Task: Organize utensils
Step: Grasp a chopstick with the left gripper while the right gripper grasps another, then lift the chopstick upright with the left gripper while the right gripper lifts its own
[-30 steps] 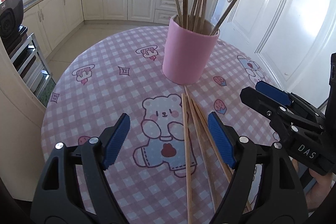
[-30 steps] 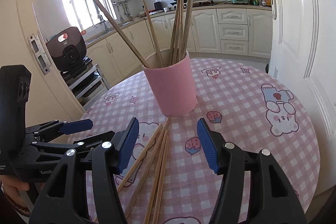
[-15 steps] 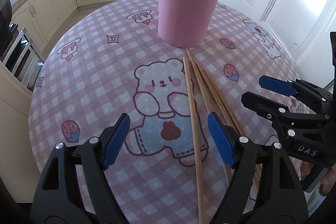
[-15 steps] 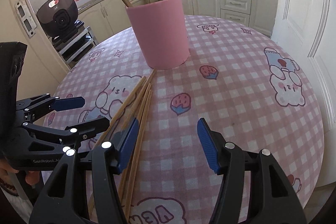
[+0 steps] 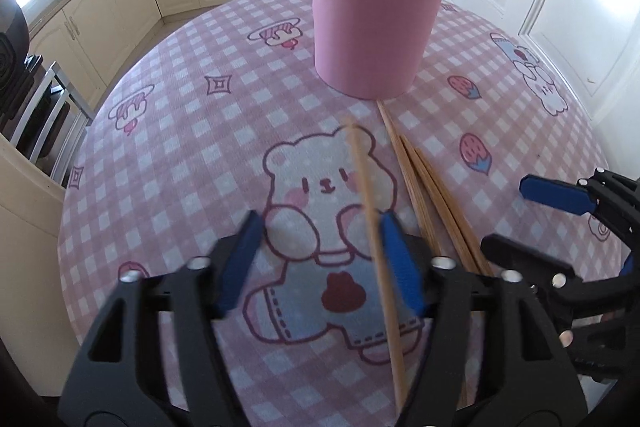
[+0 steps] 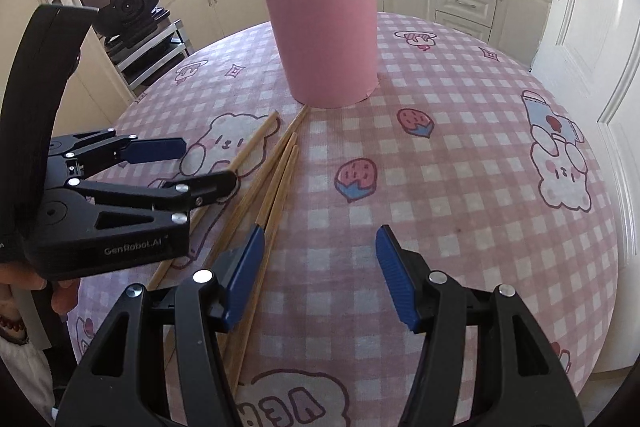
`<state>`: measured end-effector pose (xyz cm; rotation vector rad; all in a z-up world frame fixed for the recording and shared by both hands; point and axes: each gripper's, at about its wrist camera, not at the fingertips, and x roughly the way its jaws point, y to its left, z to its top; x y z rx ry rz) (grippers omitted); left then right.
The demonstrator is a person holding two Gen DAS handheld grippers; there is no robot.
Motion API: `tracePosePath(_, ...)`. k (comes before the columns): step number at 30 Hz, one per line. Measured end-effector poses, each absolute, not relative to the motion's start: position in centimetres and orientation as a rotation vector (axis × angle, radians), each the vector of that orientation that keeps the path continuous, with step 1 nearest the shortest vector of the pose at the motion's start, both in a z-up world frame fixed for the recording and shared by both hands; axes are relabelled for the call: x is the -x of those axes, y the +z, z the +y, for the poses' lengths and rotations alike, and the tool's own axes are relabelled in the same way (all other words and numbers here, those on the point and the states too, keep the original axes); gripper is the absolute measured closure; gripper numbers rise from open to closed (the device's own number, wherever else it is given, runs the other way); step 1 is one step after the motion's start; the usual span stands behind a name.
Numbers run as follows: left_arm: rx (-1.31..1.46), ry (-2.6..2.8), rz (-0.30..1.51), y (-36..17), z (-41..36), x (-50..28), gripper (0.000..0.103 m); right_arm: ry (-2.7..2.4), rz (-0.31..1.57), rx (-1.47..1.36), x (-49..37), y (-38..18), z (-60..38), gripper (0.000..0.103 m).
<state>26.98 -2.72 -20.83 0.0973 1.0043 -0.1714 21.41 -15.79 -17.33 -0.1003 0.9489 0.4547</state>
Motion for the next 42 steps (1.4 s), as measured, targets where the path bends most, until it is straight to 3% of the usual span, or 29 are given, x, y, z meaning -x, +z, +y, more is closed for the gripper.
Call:
tracePosePath(1,-0.099,-0.171,1.003,-20.6,-2.5,-27.0,0.067,0.457,0.955,0.103,-21.5,-17.4,-15.7,0.048)
tracePosePath(11,-0.100,-0.194,1.018,-20.5,-1.7,-27.0,0.075,0.420,0.999,0.252,-22.6,-17.7,-13.3,0.049)
tracePosePath(13,-0.096,-0.192,1.017,-20.3,-1.5,-27.0,0.081,0.427,0.991,0.278,-22.9,-17.7,-12.5,0.055)
tracePosePath(20,-0.072,-0.201,1.001,-20.5,-2.1,-27.6,0.093,0.465,1.008,0.308,-24.2,-17.7,-11.1,0.094)
tracePosePath(23,-0.051,-0.208,0.995,-20.5,-2.1,-27.8,0.097,0.470,1.012,0.278,-24.7,-17.6,-11.2,0.098)
tracePosePath(30,0.019,-0.249,0.972,-18.9,-1.4,-27.0,0.097,0.510,0.988,0.103,-24.7,-16.0,-13.8,0.098)
tracePosePath(42,0.078,-0.320,0.716,-8.6,-0.6,-22.3,0.097,0.597,0.718,-0.048,-21.8,-5.8,-16.4,0.098)
